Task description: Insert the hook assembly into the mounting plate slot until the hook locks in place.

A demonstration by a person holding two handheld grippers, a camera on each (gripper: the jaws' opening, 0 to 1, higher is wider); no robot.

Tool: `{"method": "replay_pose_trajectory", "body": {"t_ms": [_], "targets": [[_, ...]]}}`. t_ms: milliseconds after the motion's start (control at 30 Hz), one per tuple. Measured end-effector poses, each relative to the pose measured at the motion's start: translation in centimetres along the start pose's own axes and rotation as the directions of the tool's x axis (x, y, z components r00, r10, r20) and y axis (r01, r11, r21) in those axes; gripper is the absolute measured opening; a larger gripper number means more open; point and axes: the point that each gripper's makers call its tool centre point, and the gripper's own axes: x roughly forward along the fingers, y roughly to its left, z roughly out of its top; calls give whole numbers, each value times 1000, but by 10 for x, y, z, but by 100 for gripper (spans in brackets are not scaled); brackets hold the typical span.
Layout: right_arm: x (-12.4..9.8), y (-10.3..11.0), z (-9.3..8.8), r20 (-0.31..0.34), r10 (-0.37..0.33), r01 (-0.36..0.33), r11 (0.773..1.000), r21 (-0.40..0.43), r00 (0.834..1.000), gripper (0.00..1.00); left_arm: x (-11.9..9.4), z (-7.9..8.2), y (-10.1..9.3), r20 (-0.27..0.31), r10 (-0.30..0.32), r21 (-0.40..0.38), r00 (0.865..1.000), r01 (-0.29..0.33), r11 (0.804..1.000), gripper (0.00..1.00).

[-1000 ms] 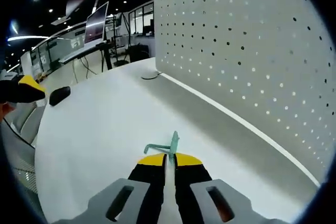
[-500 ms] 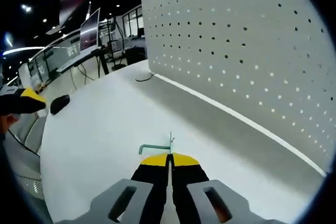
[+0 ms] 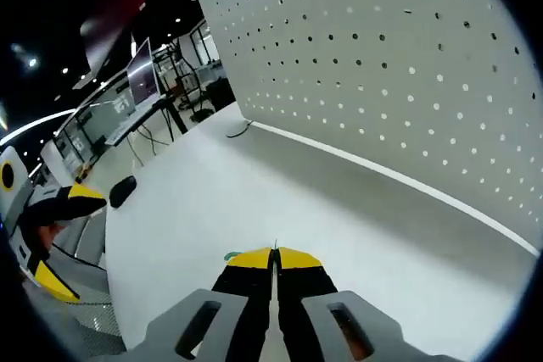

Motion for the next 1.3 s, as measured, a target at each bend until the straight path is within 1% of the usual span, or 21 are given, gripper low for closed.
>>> {"method": "replay_pose_trajectory", "body": {"t_ms": [100,233,433,567,667,833,933,1033,1133,1200,1233,1267,1300], "targets": [[-8,1,-2,-11,22,-21,999,48,1000,0,0,0,-5,-6,-18,16,1000,18,1000,57],[-19,13,-5,-21,78,-75,992,99,997,0,-2,4,-9,3,-25,51,1000,25,998,56],[-36,33,-2,-35,141,-136,985,108,989,0,-6,8,-13,11,-42,67,999,41,997,54],[-50,48,2,-45,175,-171,981,89,983,0,-9,13,-18,23,-64,91,998,62,994,52],[-61,61,8,-33,218,-213,971,110,975,0,-11,16,-22,31,-91,105,995,88,991,51],[-74,77,12,-28,259,-254,960,121,965,0,-16,21,-27,38,-130,150,991,123,981,49],[-81,88,14,-31,284,-279,953,121,958,0,-18,23,-28,41,-142,177,989,133,975,47],[-88,97,15,-40,301,-295,949,114,953,0,-22,22,-30,27,-161,250,987,149,957,43],[-92,105,13,-66,305,-299,950,85,950,0,-26,22,-31,23,-167,295,986,153,943,40],[-94,112,11,-84,310,-304,950,69,947,0,-28,23,-34,21,-180,324,983,163,932,35],[-95,116,9,-94,312,-307,950,58,945,0,-30,21,-36,8,-192,348,981,177,921,33],[-95,118,8,-100,312,-308,950,53,945,0,-30,20,-38,1,-196,363,981,182,914,30],[-95,121,7,-106,313,-310,950,48,944,0,-31,19,-39,-11,-199,387,980,187,903,29]]}}
